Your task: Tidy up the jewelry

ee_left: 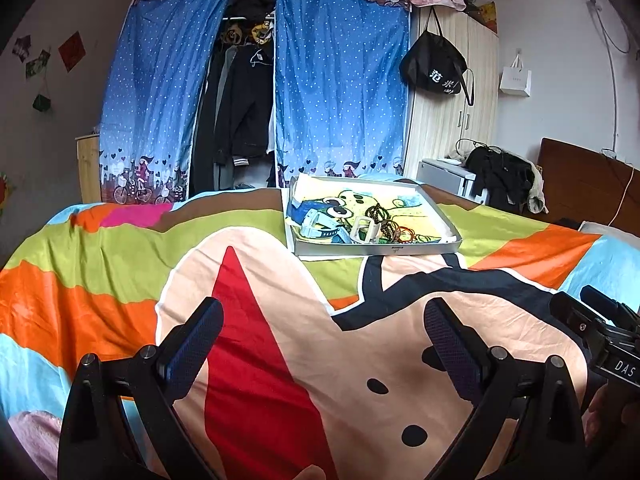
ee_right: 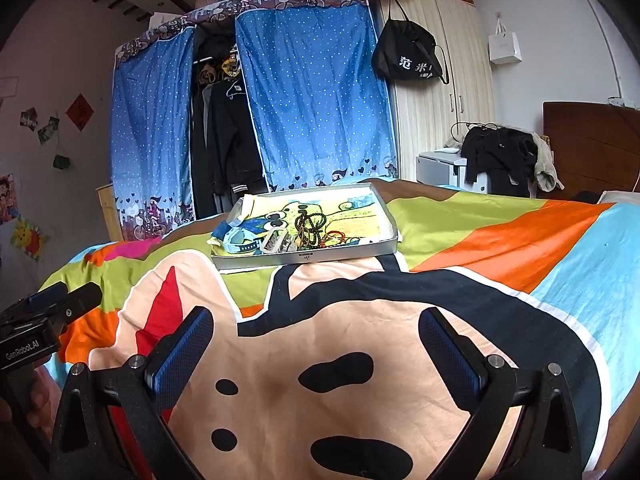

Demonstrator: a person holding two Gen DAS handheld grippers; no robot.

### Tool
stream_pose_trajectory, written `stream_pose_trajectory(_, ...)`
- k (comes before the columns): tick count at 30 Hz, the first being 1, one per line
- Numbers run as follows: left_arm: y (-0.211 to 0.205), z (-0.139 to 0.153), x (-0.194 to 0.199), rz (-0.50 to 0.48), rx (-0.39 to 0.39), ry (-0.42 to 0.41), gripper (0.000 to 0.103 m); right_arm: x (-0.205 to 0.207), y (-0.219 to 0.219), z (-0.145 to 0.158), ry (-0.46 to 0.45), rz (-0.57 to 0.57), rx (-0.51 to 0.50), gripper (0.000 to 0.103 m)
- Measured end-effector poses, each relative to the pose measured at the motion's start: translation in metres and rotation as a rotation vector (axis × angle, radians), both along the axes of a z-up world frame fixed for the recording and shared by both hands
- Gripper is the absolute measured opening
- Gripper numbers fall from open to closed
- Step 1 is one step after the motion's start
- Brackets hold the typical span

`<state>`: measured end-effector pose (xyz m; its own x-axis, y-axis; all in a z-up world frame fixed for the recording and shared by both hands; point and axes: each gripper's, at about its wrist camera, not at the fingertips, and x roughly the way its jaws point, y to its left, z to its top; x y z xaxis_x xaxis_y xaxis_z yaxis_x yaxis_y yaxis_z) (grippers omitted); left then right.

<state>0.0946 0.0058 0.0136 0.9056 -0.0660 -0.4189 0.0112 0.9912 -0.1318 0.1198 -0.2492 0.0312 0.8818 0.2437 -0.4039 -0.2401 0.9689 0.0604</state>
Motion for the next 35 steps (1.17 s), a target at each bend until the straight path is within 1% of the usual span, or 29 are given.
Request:
stream_pose_trajectory(20, 0.0033, -0.0031, 0.0009, -0.005, -0.007, 0.010, 0.098, -0.0009, 0.0022, -0.0009, 0.003, 0.001, -0.002, 0.103)
stream_pose_trajectory(26, 0.0073, -0.0065, 0.0032, -0.004, -0.037, 0.049, 0.098, -0.0010, 0.0027, -0.0013, 0.003, 0.002, -0.002, 0.103)
stream_pose_trajectory(29, 0.0079, -0.0072, 0.0033, 0.007, -0.039, 0.061, 0.098, -0.0011, 0.0028, -0.0011, 0.002, 0.002, -0.002, 0.103)
stream_pose_trajectory(35, 0.0058, -0.0073, -0.0001, -0.003, -0.027, 0.046, 0.098, -0.0014, 0.0031, -0.0011, 0.003, 0.002, -0.002, 0.103)
